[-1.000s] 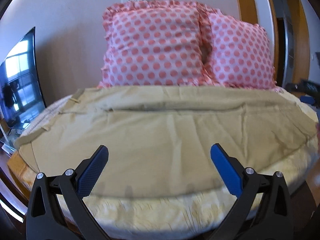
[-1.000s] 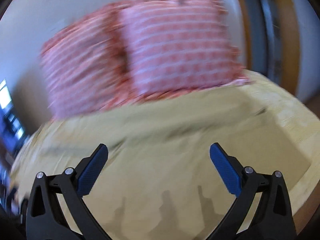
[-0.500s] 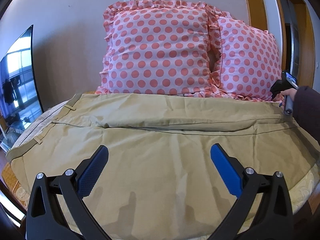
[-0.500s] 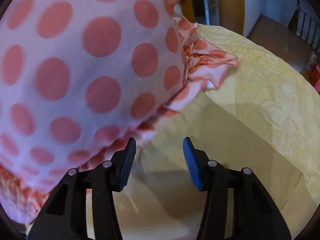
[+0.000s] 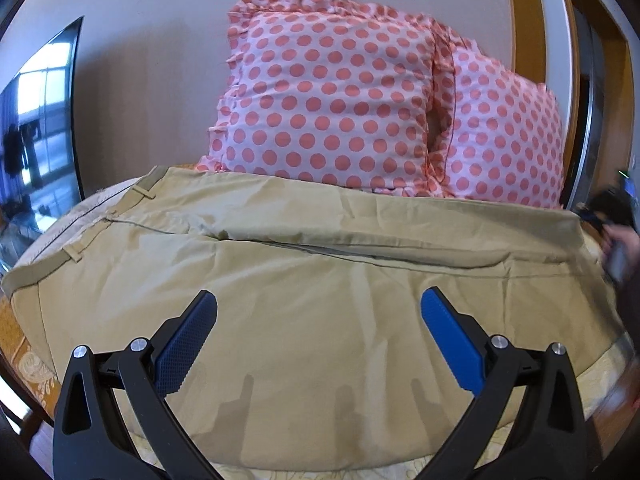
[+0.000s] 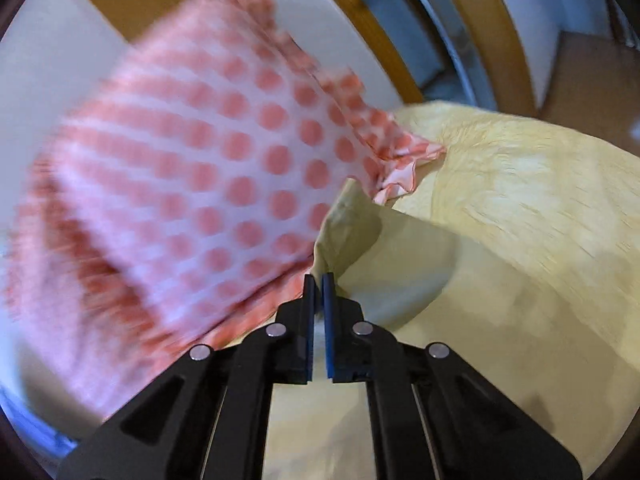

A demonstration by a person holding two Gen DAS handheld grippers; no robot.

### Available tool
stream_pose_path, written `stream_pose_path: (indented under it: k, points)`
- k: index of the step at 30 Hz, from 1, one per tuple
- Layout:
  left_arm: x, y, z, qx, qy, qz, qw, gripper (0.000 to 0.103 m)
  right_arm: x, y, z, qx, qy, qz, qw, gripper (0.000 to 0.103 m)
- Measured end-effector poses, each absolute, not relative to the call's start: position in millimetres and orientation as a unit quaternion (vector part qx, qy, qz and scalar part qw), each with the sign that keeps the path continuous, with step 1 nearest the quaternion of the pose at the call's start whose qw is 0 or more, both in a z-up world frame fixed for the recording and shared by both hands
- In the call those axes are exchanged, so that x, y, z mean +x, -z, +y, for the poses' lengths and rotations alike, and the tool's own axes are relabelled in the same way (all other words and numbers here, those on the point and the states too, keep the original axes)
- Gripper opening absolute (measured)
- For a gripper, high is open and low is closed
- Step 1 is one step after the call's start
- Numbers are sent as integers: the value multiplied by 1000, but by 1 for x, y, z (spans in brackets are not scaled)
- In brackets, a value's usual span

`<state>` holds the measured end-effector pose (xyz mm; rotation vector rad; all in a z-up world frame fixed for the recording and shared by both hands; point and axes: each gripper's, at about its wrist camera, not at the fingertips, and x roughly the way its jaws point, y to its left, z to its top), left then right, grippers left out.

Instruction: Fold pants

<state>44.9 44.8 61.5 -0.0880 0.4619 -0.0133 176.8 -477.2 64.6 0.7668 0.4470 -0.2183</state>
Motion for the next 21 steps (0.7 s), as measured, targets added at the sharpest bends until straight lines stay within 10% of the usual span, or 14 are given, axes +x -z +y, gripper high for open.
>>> stream_pose_path:
  k: [9, 15, 18, 20, 21]
  points:
    - [53, -82, 70, -92, 14, 211, 973, 102, 40, -4, -460, 470, 56, 256, 843, 5]
    - [62, -86, 81, -92, 2, 224, 970, 102, 34, 18, -466, 528, 59, 256, 808, 41]
    - [75, -85, 91, -106, 4, 241, 965, 102, 40, 21, -469, 518, 83, 256, 812, 33]
    - [87, -85, 96, -116, 5, 248, 962, 102, 50, 26, -474, 509, 87, 258, 817, 1]
    - [92, -86, 99, -121, 6, 249, 961, 102, 53, 27, -478, 510, 82, 259, 817, 1]
